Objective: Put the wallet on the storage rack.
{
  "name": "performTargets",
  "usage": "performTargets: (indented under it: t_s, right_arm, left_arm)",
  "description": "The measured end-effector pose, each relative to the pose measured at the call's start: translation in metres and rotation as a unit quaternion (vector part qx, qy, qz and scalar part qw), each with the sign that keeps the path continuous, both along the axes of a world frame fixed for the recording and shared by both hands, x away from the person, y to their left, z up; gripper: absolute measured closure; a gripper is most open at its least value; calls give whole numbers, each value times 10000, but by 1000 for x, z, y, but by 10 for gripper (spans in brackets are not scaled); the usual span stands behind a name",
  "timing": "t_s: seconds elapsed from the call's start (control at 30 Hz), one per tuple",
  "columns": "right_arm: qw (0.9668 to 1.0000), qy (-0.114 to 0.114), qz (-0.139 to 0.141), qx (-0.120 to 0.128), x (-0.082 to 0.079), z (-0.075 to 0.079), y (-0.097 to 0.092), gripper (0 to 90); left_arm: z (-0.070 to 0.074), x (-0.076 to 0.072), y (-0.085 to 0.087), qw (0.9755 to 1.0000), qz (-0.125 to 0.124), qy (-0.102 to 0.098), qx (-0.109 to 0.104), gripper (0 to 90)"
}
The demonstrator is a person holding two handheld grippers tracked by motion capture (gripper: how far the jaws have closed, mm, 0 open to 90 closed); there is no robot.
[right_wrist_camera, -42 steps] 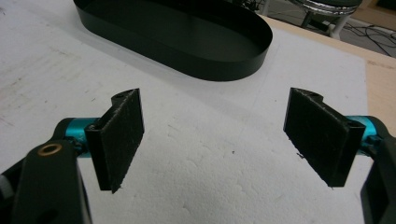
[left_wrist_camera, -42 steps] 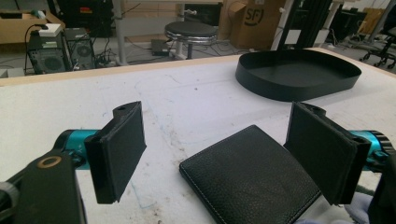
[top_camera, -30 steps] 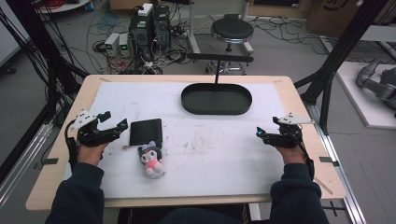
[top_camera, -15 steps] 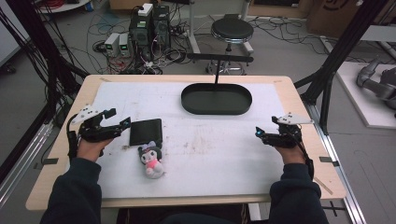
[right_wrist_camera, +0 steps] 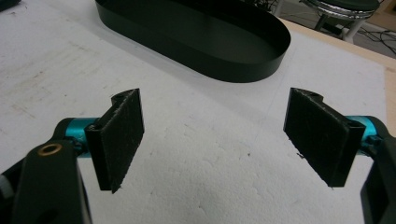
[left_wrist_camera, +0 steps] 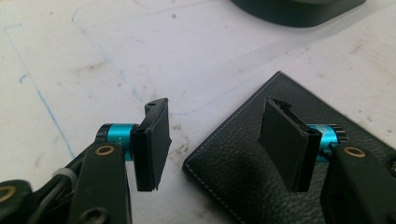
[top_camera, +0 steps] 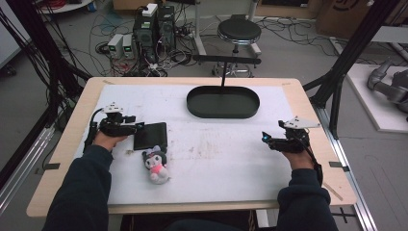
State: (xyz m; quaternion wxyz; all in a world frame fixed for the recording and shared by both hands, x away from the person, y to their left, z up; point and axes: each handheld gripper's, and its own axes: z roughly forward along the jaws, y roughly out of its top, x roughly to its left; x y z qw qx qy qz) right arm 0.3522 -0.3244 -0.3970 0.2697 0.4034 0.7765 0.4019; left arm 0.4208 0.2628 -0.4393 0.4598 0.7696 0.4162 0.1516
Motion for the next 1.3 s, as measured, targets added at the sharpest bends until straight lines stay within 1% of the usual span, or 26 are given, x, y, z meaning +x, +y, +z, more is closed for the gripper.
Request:
performTargets:
  t_s: [0.03, 0.13, 0.17, 0.2, 0.23, 0.27, 0.37, 0.4, 0.43, 0.47, 0.63, 0.73, 0.77, 0.8, 0.83, 0.87, 0.9, 0.93, 1.0, 1.03, 1.1, 1.13, 1.17, 1.2, 1.27, 1.3]
  right_arm:
    - [10000, 0, 0, 0, 0, 0, 0, 205]
    - [10000, -7, 11, -22, -1, 0, 1, 205]
    - [10000, -7, 11, -22, -1, 0, 1, 205]
    - [10000, -5, 10, -17, -1, 0, 1, 205]
    - [10000, 5, 12, -33, -1, 0, 1, 205]
    - [10000, 6, 20, -34, -1, 0, 1, 205]
    - [10000, 8, 38, -33, 0, -1, 2, 205]
    - [10000, 8, 38, -36, 0, -1, 2, 205]
    - [10000, 5, 43, -44, 0, -1, 2, 205]
    - [10000, -7, 36, -35, 0, 0, 2, 205]
    - [10000, 0, 9, -2, -1, 0, 0, 205]
    - [10000, -8, 17, 0, -1, 0, 0, 205]
    - [10000, -18, 23, -14, -1, 0, 0, 205]
    - [10000, -18, 30, -1, -1, 0, 0, 205]
    - [10000, -18, 30, -1, -1, 0, 0, 205]
    - [10000, -17, 40, -19, -1, 0, 0, 205]
    - [10000, -12, 40, -11, -1, 0, 1, 205]
    - [10000, -18, 51, -34, 0, 0, 1, 205]
    - [10000, -4, 70, -38, 0, 0, 2, 205]
    - [10000, -4, 71, -40, 0, -1, 3, 205]
    - [10000, 4, 80, -46, 1, -1, 3, 205]
    - [10000, 2, 78, -58, 1, -1, 2, 205]
    - [10000, 2, 78, -58, 1, -1, 2, 205]
    - [10000, -1, 74, -41, 1, -1, 2, 205]
    - [10000, 13, 62, -42, 1, -1, 2, 205]
    - [10000, 11, 58, -46, 0, -1, 2, 205]
  left_arm:
    - [-2, 1, 1, 10000, 7, 45, 21, 423]
    - [-10, 5, 0, 9995, -72, 297, 111, 425]
    - [-10, 6, 0, 9994, -83, 329, 95, 425]
    - [-10, 6, 2, 9991, -163, 390, 9, 439]
    - [-10, 6, 2, 9991, -163, 390, 9, 480]
    - [-10, 6, 0, 9988, -342, 350, 29, 539]
    - [-10, 5, 1, 9986, -400, 338, 22, 569]
    - [-10, 5, 2, 9988, -365, 336, -43, 626]
    - [-9, 4, 3, 9989, -361, 299, -26, 765]
    - [-9, 4, 1, 9990, -329, 277, 102, 897]
    - [-9, 3, 1, 9990, -355, 272, 89, 899]
    - [-9, 4, 3, 9990, -329, 314, -45, 900]
    - [-9, 5, 5, 9991, -305, 278, -98, 899]
    - [-8, 5, 6, 9993, -309, 194, -122, 867]
    - [-8, 6, 6, 9990, -384, 94, -212, 867]
    - [-8, 7, 5, 9985, -445, 93, -296, 726]
    - [-8, 9, 3, 9984, -499, 96, -243, 648]
    - [-7, 11, 0, 9982, -546, 110, -215, 584]
    - [-7, 17, -5, 9970, -733, 139, -188, 545]
    - [-8, 19, -8, 9962, -831, 176, -190, 545]
    - [-10, 23, -14, 9942, -1012, 370, 19, 549]
    - [-10, 23, -13, 9924, -1165, 385, -69, 658]
    - [-10, 23, -13, 9924, -1165, 385, -69, 685]
    - [-10, 22, -13, 9921, -1196, 381, -77, 685]
    - [-10, 21, -12, 9918, -1216, 366, -105, 818]
    - [-10, 21, -12, 9918, -1214, 372, -121, 854]
